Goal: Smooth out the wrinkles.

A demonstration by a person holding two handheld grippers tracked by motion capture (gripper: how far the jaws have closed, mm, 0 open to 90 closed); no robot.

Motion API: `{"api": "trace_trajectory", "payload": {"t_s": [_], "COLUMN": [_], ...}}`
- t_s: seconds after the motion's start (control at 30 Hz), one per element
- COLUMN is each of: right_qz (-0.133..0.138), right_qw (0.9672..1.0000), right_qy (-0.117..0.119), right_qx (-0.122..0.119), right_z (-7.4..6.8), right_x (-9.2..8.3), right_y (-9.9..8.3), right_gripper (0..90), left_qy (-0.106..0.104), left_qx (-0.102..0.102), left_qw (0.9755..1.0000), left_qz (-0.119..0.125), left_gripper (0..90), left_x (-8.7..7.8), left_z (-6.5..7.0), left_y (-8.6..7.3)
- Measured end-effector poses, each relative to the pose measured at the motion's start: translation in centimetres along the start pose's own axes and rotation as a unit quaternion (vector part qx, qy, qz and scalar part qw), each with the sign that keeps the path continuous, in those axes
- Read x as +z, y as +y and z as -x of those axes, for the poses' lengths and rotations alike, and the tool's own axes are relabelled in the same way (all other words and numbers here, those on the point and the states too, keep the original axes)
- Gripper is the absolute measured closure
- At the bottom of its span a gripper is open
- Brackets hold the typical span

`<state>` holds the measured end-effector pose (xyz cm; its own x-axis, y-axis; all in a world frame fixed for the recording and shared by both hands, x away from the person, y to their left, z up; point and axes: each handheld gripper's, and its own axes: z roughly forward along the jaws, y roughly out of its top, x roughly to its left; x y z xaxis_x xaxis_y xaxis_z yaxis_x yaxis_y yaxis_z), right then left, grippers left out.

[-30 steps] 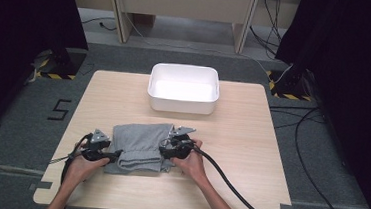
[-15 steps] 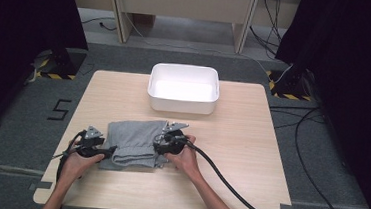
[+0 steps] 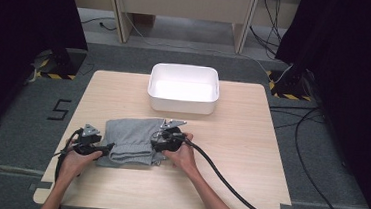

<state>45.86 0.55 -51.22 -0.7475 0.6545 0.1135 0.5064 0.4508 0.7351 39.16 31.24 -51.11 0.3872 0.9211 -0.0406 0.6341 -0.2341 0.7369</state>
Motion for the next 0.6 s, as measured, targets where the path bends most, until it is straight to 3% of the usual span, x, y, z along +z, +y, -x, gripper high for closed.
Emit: {"api": "trace_trajectory", "payload": {"t_s": [0.1,0.2,0.6], "right_qz": [0.002,0.007,0.027], "right_qw": [1.0000,0.9998,0.9984], "right_qy": [-0.002,-0.014,-0.047], "right_qx": [-0.004,-0.013,-0.012], "right_z": [0.1,0.6,3.5], "right_x": [-0.8,-1.9,-5.9], "right_y": [0.4,0.8,1.8], "right_gripper": [34.5,34.6,34.7], "left_qy": [0.002,-0.008,-0.057], "left_qx": [-0.013,-0.025,-0.009], "left_qw": [0.9997,0.9988,0.9965], "left_qz": [0.021,0.042,0.061], "left_gripper": [32.9,32.4,28.4], "left_x": [-0.9,-1.9,-3.6], "left_z": [0.0,0.4,4.6], "left_y": [0.2,0.4,-0.1]}}
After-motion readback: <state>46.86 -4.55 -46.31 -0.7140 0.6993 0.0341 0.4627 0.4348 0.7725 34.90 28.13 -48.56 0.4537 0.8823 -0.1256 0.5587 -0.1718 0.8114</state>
